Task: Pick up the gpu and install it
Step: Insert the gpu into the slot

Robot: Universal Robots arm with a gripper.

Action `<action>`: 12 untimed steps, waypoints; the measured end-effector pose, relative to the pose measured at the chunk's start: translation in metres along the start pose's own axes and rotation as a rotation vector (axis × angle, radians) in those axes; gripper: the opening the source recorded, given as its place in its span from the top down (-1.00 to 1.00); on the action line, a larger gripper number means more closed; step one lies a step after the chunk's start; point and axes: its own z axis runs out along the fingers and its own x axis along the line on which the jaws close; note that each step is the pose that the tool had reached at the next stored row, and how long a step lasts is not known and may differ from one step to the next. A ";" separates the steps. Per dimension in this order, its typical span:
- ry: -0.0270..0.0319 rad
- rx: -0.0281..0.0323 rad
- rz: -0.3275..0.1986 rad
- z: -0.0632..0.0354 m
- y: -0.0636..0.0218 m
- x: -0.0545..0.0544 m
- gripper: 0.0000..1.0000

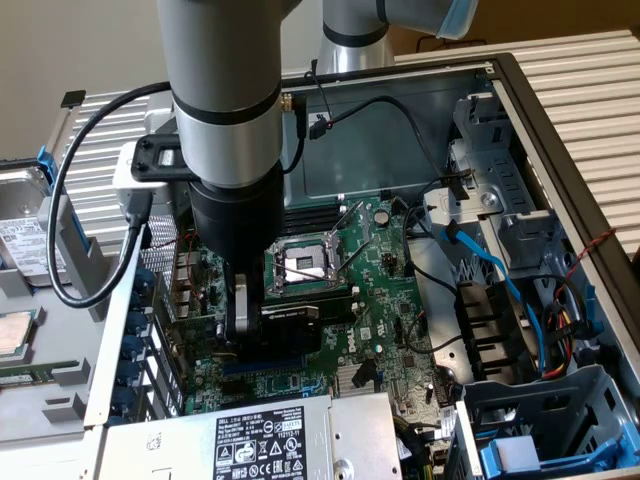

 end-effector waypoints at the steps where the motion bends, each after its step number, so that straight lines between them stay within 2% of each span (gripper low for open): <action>1: 0.0001 0.0001 0.000 0.0000 0.0000 0.000 0.46; 12: 0.0000 0.0006 0.000 0.0011 0.0000 0.000 0.46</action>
